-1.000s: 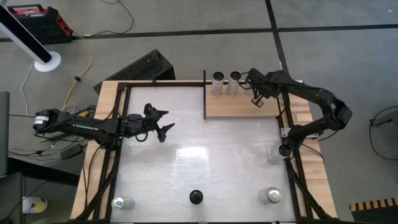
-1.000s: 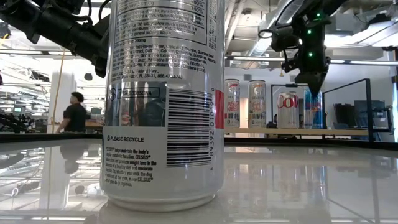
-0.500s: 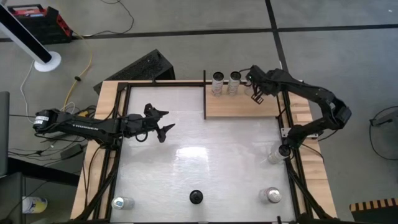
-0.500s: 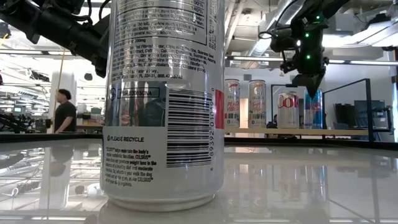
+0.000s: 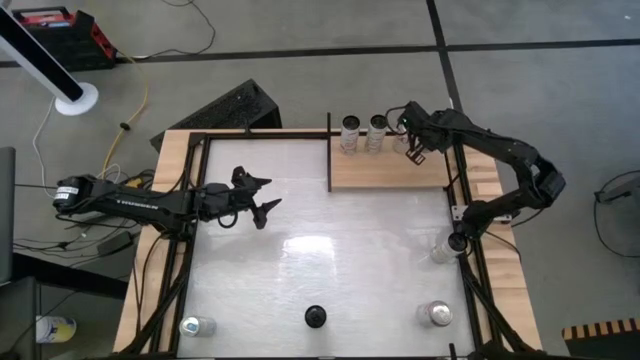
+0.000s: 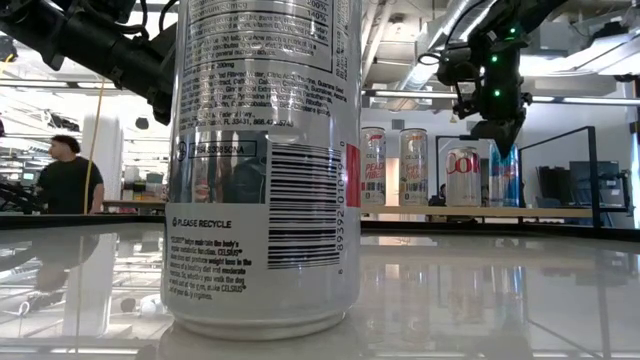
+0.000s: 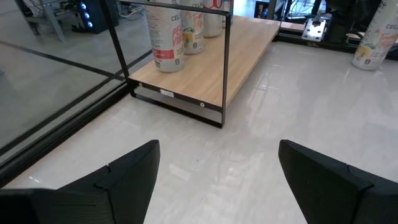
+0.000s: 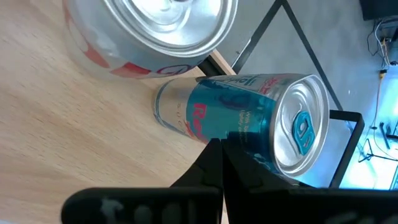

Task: Place canned beverage on shelf
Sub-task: Put the top blue soda can on the shelf

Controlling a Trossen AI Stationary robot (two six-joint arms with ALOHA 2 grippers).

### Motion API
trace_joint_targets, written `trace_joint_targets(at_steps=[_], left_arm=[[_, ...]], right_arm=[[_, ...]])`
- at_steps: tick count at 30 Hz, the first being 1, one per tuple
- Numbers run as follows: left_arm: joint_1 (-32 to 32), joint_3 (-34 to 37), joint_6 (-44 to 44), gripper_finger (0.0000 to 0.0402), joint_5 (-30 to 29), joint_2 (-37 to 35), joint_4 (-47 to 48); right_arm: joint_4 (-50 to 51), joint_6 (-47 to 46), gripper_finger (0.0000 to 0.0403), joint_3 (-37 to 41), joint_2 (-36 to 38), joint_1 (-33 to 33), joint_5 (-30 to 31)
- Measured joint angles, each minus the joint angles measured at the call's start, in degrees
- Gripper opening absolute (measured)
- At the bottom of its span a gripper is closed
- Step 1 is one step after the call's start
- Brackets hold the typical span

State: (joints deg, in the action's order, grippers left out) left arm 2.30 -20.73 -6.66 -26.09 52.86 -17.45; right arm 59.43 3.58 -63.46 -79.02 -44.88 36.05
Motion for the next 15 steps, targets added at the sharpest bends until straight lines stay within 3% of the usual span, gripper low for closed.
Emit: trace_joint_targets(at_steps=[15], left_arm=[[0.0,0.0,0.0,0.0313,0.0,0.0,0.0]], right_arm=[[0.1,0.9,0.0020,0.0,0.0,0.0,0.4]])
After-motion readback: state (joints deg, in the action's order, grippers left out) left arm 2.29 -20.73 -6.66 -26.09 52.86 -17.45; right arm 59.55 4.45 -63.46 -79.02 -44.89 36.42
